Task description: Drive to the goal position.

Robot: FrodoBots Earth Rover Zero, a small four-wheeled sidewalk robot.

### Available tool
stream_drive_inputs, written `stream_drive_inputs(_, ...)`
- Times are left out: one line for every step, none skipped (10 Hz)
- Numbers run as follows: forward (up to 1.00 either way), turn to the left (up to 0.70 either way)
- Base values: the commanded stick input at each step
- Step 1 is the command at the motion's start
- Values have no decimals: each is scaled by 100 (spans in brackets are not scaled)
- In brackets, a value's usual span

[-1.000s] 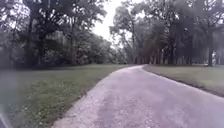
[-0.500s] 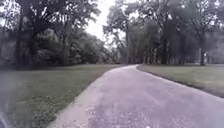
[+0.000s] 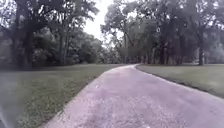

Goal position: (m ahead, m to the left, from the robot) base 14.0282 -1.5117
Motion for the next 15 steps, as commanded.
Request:
stream_drive_inputs(70,0)
stream_drive_inputs(70,0)
stream_drive_inputs(70,0)
stream_drive_inputs(70,0)
stream_drive_inputs(70,0)
stream_drive_inputs(70,0)
stream_drive_inputs(70,0)
stream_drive_inputs(70,0)
stream_drive_inputs(70,0)
stream_drive_inputs(70,0)
stream_drive_inputs(70,0)
stream_drive_inputs(70,0)
stream_drive_inputs(70,0)
stream_drive_inputs(70,0)
stream_drive_inputs(70,0)
